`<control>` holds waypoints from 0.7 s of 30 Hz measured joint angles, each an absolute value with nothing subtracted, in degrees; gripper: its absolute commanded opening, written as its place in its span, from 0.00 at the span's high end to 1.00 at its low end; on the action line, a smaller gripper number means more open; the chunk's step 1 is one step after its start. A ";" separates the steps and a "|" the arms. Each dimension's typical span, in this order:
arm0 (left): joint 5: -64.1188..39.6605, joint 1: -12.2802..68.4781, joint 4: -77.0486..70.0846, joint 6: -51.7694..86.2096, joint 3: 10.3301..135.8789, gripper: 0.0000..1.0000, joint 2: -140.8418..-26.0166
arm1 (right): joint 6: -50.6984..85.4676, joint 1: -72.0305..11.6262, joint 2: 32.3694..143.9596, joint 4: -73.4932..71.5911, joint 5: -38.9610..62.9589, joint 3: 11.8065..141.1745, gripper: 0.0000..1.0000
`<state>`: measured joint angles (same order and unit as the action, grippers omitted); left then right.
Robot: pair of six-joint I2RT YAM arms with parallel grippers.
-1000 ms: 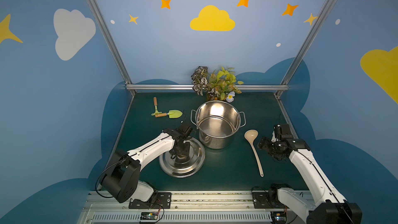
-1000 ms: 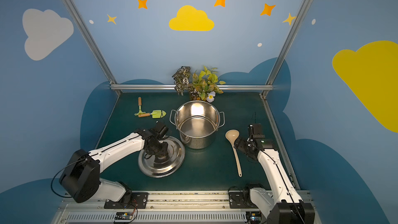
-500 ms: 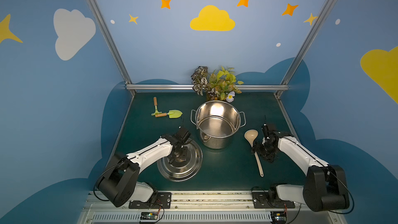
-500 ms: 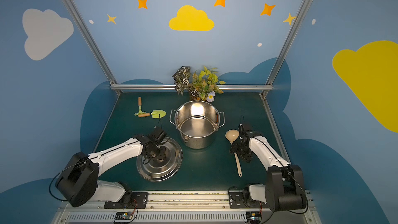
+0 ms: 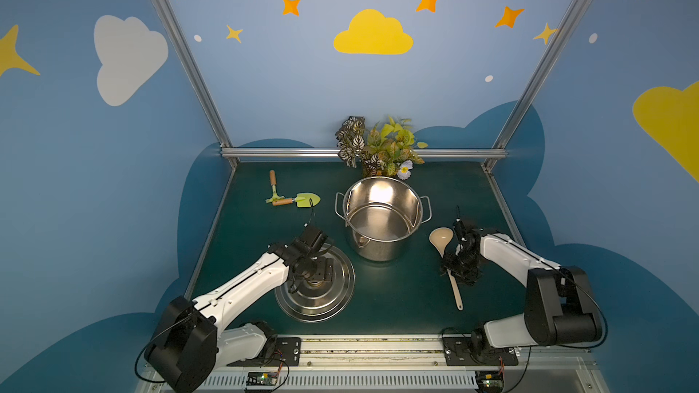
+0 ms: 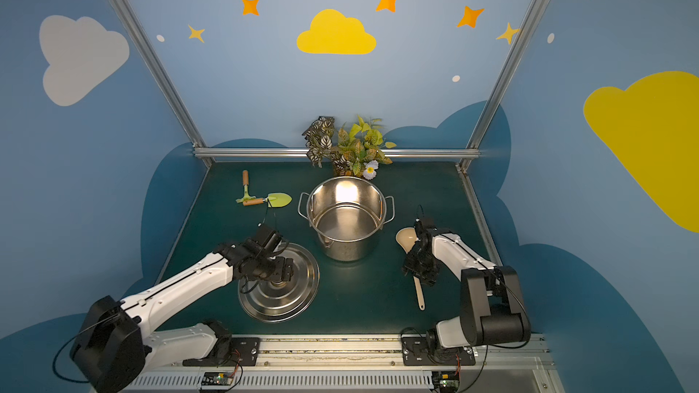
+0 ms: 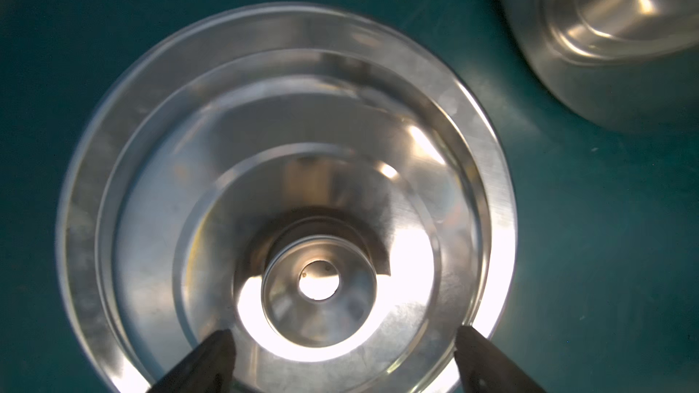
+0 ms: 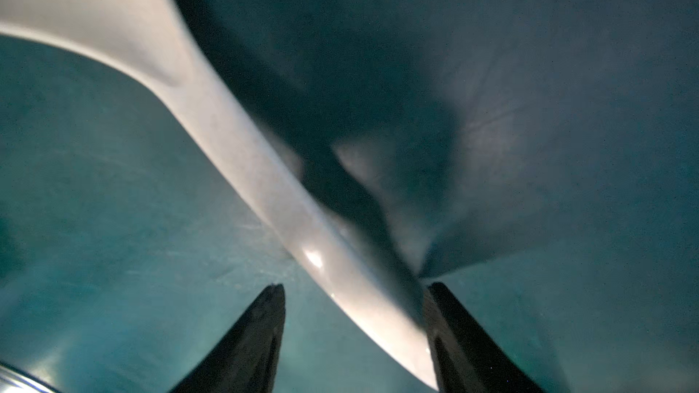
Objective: Stir the soup with a spoon
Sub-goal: Pick up the spoon from the center of the board.
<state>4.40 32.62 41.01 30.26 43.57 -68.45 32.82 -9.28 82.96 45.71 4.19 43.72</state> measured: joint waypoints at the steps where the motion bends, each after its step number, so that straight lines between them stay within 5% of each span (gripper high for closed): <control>1: 4.25 32.62 41.21 30.30 43.92 0.00 -67.66 | 32.71 -9.28 83.13 45.54 4.16 43.72 0.46; 13: 2.81 32.62 41.17 30.30 45.34 0.00 -55.86 | 32.16 -9.32 82.70 44.47 6.42 44.16 1.00; 21: -1.28 33.85 40.23 30.20 48.53 0.00 -53.56 | 32.36 -9.67 74.78 46.15 7.42 45.08 1.00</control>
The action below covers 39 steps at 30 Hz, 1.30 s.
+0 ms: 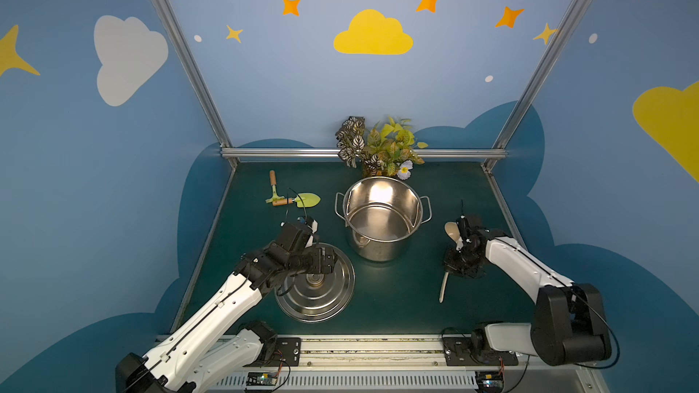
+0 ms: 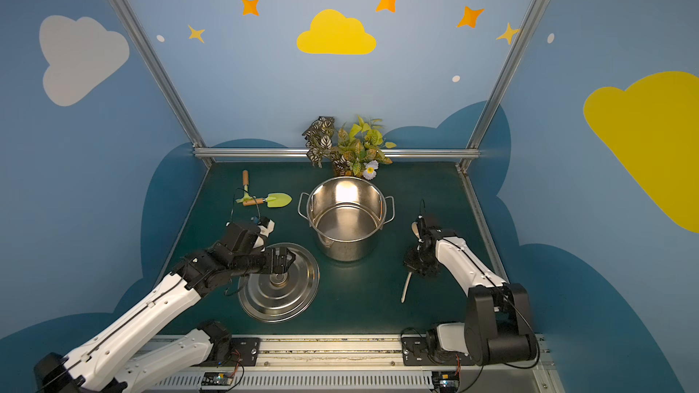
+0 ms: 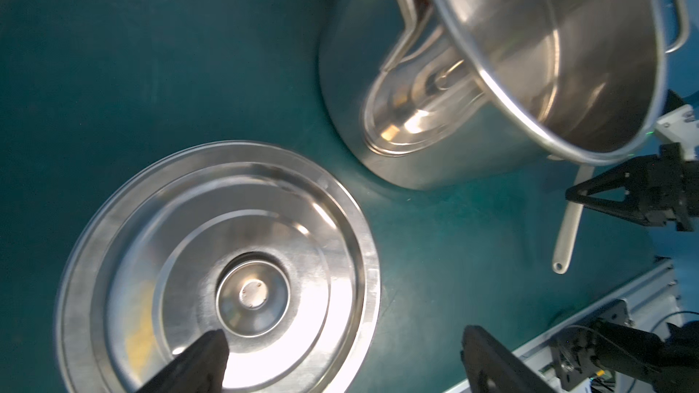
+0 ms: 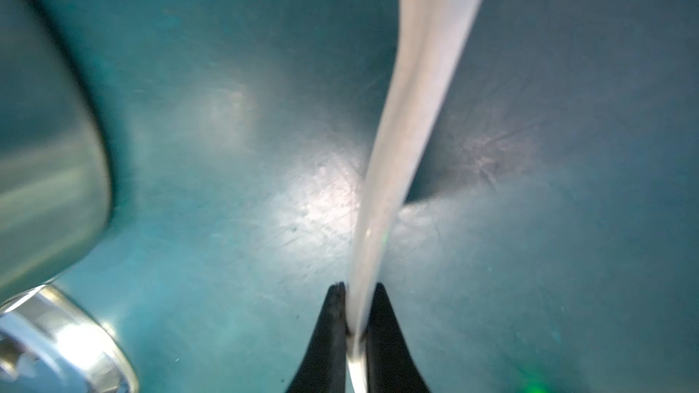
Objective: Stir the soup with a spoon
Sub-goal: Pick up the spoon from the center of the board, then adjust the spoon.
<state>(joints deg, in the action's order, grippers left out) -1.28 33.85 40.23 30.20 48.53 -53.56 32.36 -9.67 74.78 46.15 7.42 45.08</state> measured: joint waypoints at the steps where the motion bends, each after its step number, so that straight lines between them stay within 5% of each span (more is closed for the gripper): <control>1: -1.91 34.54 40.10 30.15 49.28 0.00 -53.89 | 32.38 -9.74 73.25 46.89 7.77 45.71 1.00; 14: -16.71 48.47 30.15 28.51 62.87 0.02 -66.08 | 33.32 -14.44 60.38 48.49 25.39 61.06 1.00; 25: -27.79 50.28 20.67 26.76 67.40 0.18 -72.55 | 42.89 -22.17 62.46 33.43 44.62 63.51 1.00; 39: -32.12 47.48 11.79 30.13 67.81 0.43 -76.07 | 47.79 -26.35 62.92 22.85 52.14 63.37 1.00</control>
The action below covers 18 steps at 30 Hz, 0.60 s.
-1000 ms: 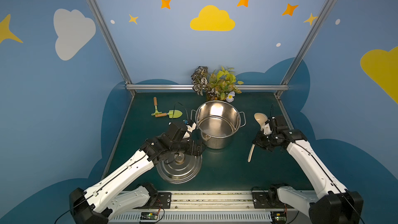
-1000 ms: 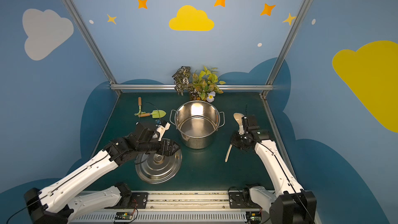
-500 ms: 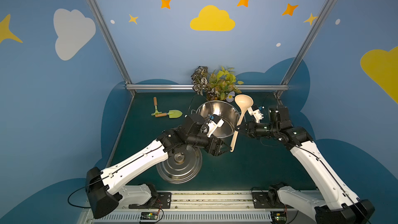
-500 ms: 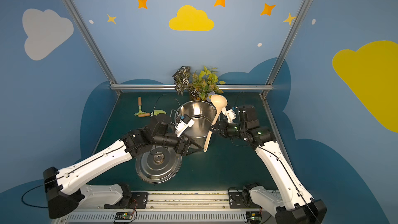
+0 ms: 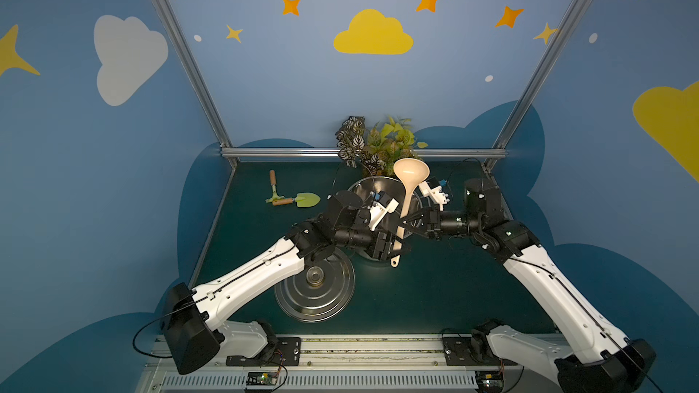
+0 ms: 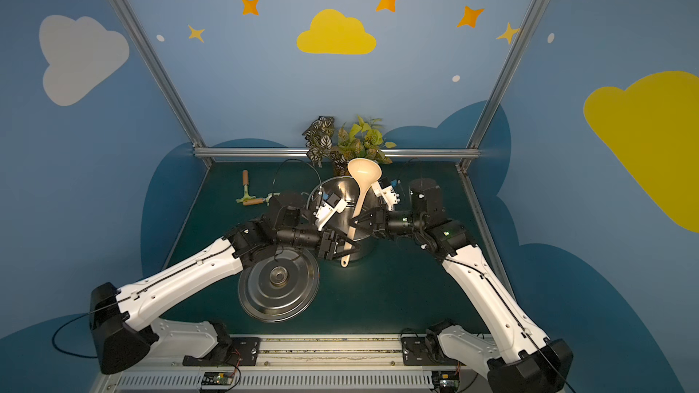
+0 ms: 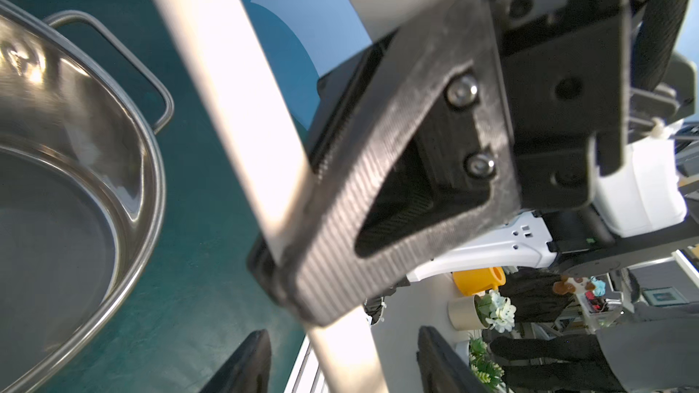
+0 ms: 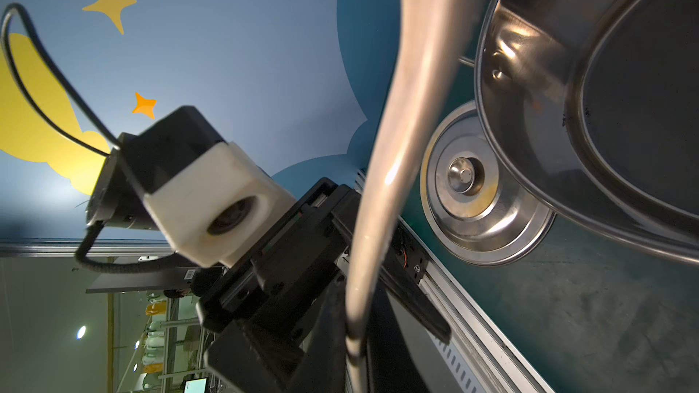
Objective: Stir the soup with a spoon
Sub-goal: Adjust the spoon.
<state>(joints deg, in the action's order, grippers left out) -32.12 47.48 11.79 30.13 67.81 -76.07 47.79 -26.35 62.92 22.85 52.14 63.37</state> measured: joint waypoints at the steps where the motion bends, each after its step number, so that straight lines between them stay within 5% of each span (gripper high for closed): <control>1: -32.47 47.16 11.18 30.52 67.81 0.47 -76.07 | 47.81 -26.37 62.92 22.55 52.40 63.29 1.00; 15: -37.60 44.86 5.02 37.69 67.13 0.96 -77.03 | 45.82 -26.79 62.87 19.49 53.84 62.43 1.00; 18: -37.98 44.75 4.12 38.44 66.87 0.97 -77.01 | 45.58 -26.79 62.87 19.25 53.98 62.43 1.00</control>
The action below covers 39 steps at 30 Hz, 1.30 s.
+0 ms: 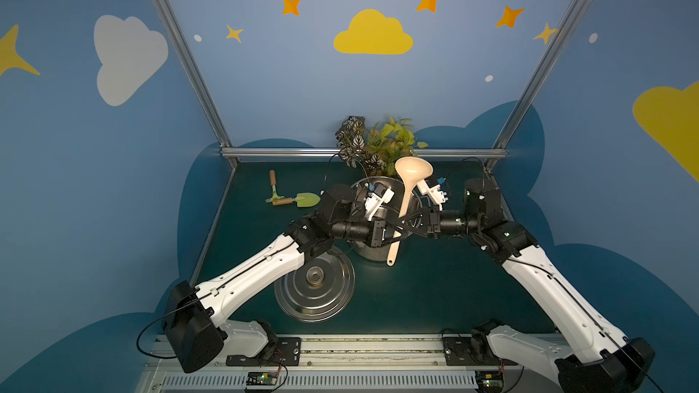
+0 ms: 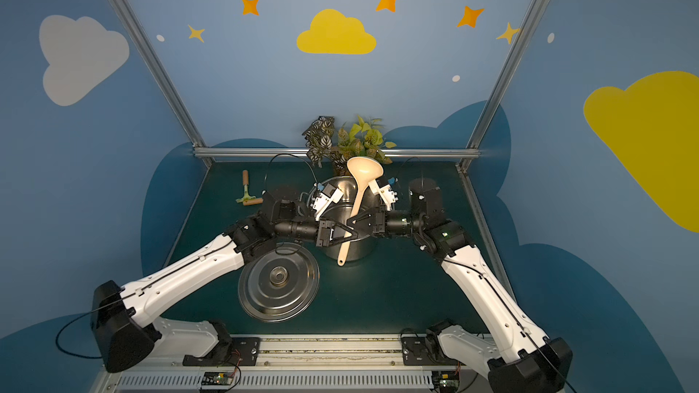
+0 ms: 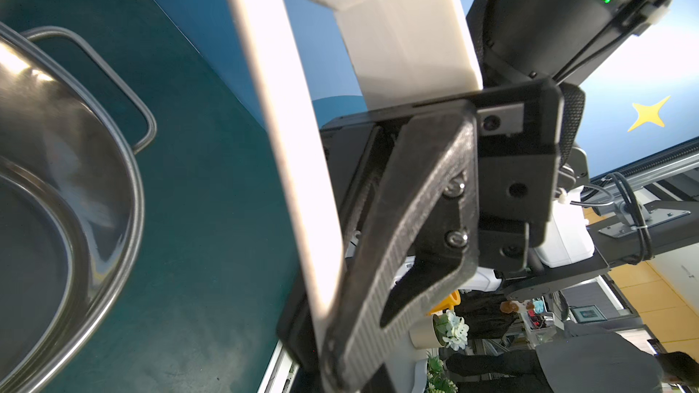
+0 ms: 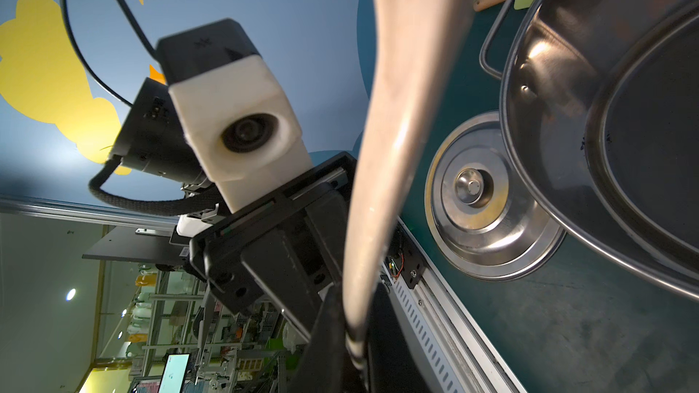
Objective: Stir the soup with a spoon
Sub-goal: Adjust the spoon.
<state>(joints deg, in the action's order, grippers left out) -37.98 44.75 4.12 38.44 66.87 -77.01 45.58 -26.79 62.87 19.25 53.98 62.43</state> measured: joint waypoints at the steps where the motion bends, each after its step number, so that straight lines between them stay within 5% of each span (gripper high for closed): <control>1: -38.02 44.73 3.97 38.65 66.81 0.97 -77.01 | 45.56 -26.79 62.87 19.27 53.98 62.43 1.00; 6: -37.93 44.80 2.96 38.83 66.08 0.98 -77.01 | 45.23 -26.70 62.70 20.86 52.88 62.57 0.54; 10: -37.04 45.01 2.90 39.27 65.54 0.97 -76.97 | 45.50 -25.26 60.60 23.35 49.43 62.50 0.31; 13: -34.41 45.06 2.85 40.93 65.04 0.97 -76.86 | 48.01 -24.36 56.12 22.17 45.19 59.64 0.25; 23: -19.38 45.45 -1.43 54.52 54.50 0.98 -73.21 | 64.27 -35.51 44.77 -1.37 27.40 33.85 0.23; 32: -9.63 46.96 -5.56 62.30 52.23 0.97 -71.77 | 63.72 -52.84 49.98 -15.20 8.78 31.97 0.31; 39: -4.54 46.41 -10.02 67.46 48.56 0.97 -70.81 | 63.57 -57.82 53.87 -24.38 -1.80 29.89 0.40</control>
<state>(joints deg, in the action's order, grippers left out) -4.54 46.41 -10.02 67.46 48.56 -70.81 63.57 -57.82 53.87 -24.38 -1.80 29.89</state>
